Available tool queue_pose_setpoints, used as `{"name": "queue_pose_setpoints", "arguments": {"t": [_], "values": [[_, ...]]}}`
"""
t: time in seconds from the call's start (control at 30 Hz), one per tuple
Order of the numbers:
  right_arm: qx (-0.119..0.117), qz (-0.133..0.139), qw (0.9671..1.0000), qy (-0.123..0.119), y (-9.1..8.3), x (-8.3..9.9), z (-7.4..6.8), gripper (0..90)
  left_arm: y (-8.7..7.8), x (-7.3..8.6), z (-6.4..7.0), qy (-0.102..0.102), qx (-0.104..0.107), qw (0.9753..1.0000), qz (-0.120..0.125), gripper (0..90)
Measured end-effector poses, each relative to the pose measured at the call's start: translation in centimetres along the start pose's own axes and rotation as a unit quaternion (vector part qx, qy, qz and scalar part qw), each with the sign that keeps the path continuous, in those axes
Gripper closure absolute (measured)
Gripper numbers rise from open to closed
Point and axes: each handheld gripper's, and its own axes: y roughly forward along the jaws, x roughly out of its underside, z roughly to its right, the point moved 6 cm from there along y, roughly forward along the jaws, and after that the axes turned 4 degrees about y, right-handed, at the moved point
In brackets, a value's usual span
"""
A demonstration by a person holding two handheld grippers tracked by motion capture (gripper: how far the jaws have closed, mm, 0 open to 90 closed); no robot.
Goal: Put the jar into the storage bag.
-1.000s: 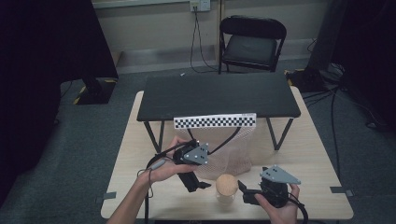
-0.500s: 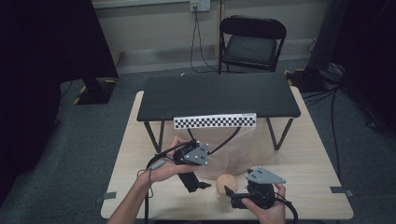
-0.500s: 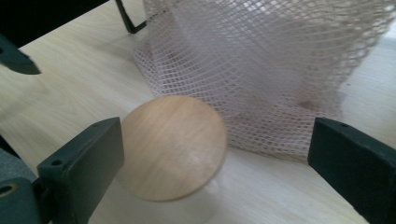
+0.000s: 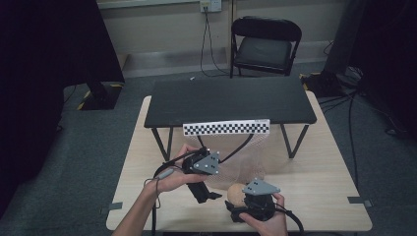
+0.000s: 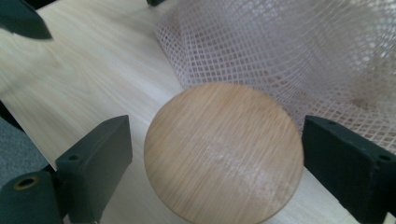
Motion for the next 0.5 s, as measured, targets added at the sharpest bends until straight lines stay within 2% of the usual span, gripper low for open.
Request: {"name": "queue_pose_setpoints", "arguments": {"t": [0.13, 0.3, 0.5], "values": [[-0.011, -0.017, 0.9998, 0.005, 0.3, 0.1, 0.0, 11.5, 0.1, 0.0, 0.0, 0.000, -0.001, 1.0000, -0.003, 0.4], [0.005, -0.029, 0.9995, -0.008, 0.8, 0.3, 0.0, 15.8, 0.1, 0.1, -0.1, 0.000, -0.002, 1.0000, -0.003, 0.4], [0.002, -0.036, 0.9993, 0.003, 1.2, 0.6, 0.2, 22.8, 0.2, 0.2, -0.2, -0.004, -0.001, 1.0000, -0.002, 0.4]]}}
